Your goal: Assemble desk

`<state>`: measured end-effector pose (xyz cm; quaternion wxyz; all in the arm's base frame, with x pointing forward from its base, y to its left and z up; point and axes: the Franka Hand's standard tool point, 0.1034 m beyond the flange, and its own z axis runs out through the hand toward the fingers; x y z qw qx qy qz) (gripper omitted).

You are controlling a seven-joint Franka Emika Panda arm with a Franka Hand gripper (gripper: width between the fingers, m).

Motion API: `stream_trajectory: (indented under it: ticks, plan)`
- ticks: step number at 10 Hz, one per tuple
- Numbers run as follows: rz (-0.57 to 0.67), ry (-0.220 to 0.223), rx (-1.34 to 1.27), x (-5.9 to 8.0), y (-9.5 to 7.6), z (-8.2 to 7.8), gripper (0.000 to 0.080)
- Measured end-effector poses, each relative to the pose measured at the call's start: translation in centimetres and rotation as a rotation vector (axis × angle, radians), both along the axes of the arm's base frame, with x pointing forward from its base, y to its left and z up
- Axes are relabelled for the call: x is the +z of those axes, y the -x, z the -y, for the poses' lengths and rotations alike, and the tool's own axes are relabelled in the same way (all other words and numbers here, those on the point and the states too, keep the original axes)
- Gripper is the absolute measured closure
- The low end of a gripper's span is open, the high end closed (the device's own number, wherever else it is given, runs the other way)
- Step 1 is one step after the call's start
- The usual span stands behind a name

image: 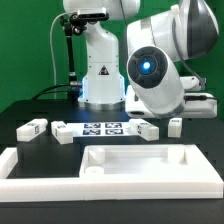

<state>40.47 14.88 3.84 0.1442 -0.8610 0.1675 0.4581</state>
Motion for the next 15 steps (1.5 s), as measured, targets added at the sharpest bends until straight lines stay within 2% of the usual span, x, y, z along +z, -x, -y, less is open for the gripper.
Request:
stream_trajectory:
  ticks: [3,7,10,12,13,14,15]
  plan:
    - [-0.004,0.0,0.0,-0.2,0.2,0.0,0.0151]
    - [-0.029,0.007,0.009,-2.4,1.5,-0.6,0.0151]
    - [-0.032,0.01,0.014,-2.5,1.6,-1.0,0.0151]
    - [-0.032,0.01,0.013,-2.5,1.6,-0.9,0.0409]
    - [-0.032,0.01,0.013,-2.5,1.6,-0.9,0.0409]
    - [-0.032,0.01,0.013,-2.5,1.6,-0.9,0.0512]
    - [-0.032,0.01,0.013,-2.5,1.6,-0.9,0.0511]
